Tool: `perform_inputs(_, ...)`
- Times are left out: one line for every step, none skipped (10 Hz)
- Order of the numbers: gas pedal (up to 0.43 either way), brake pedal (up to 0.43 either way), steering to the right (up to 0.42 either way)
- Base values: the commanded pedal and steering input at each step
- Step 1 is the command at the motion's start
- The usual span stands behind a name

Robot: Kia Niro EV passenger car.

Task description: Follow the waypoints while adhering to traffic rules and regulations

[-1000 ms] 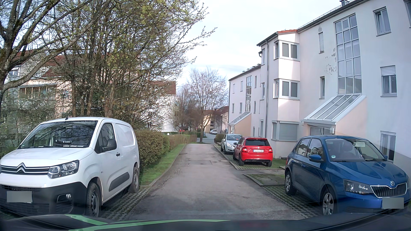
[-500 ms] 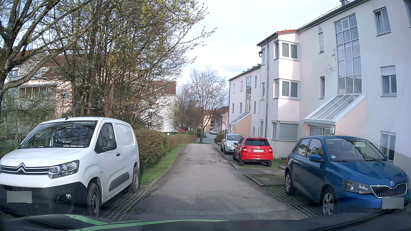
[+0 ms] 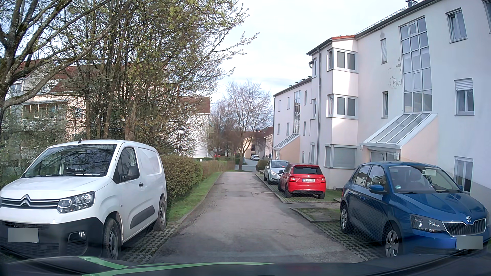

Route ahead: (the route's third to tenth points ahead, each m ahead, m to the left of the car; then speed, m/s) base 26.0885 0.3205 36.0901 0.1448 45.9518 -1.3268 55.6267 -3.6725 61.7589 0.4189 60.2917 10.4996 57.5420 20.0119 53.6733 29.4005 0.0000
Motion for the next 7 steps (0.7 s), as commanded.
perform_inputs(0.0,0.652,0.006)
perform_inputs(0.0,0.646,0.006)
perform_inputs(0.0,0.646,0.006)
perform_inputs(0.0,0.646,0.006)
perform_inputs(0.0,0.646,0.006)
perform_inputs(0.0,0.646,0.006)
perform_inputs(0.0,0.646,0.006)
